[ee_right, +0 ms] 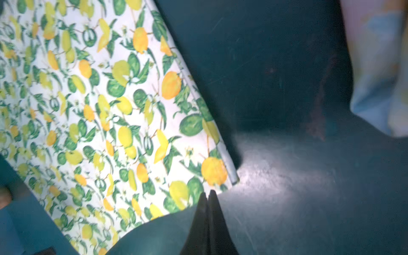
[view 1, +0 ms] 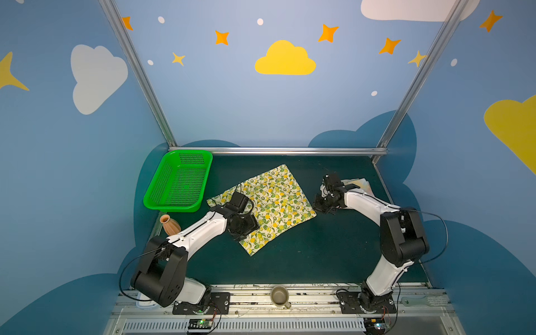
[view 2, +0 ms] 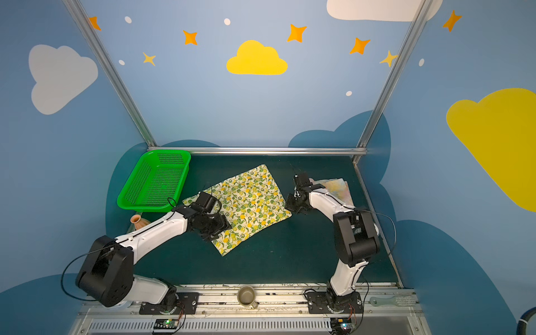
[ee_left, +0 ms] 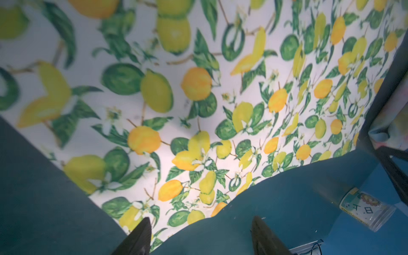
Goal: Fold and stack skirts
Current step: Rotate the skirt at the center of the table.
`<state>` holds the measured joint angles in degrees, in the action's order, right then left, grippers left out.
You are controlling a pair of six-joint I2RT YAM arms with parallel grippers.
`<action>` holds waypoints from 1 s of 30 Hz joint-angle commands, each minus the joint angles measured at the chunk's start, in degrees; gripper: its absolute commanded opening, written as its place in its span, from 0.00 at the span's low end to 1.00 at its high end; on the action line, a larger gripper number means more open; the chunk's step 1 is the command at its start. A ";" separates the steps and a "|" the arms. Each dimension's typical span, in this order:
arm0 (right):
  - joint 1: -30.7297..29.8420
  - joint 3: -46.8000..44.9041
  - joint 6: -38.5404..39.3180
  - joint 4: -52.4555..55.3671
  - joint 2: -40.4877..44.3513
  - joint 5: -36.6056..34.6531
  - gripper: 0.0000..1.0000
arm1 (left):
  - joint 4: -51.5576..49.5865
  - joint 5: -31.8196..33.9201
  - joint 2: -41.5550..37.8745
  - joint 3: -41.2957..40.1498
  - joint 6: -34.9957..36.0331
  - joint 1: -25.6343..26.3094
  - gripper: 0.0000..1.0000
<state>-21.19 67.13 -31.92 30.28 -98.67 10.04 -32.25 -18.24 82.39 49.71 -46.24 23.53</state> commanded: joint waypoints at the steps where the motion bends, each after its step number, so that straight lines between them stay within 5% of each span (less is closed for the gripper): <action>1: -0.86 -2.31 0.11 1.63 2.58 0.59 0.01 | -2.99 1.52 0.87 0.09 3.29 -0.85 0.72; 14: -1.02 -8.54 0.11 1.71 9.04 1.12 0.00 | 1.55 0.67 8.49 -0.23 4.07 0.74 0.71; 30: -0.96 -12.99 -0.25 3.09 15.77 1.93 0.01 | 8.43 -3.46 22.92 7.02 -1.90 13.80 0.70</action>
<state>-22.17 54.94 -32.18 31.62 -84.49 11.68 -26.55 -20.36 99.72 57.82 -46.81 35.14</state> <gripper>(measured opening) 0.047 0.700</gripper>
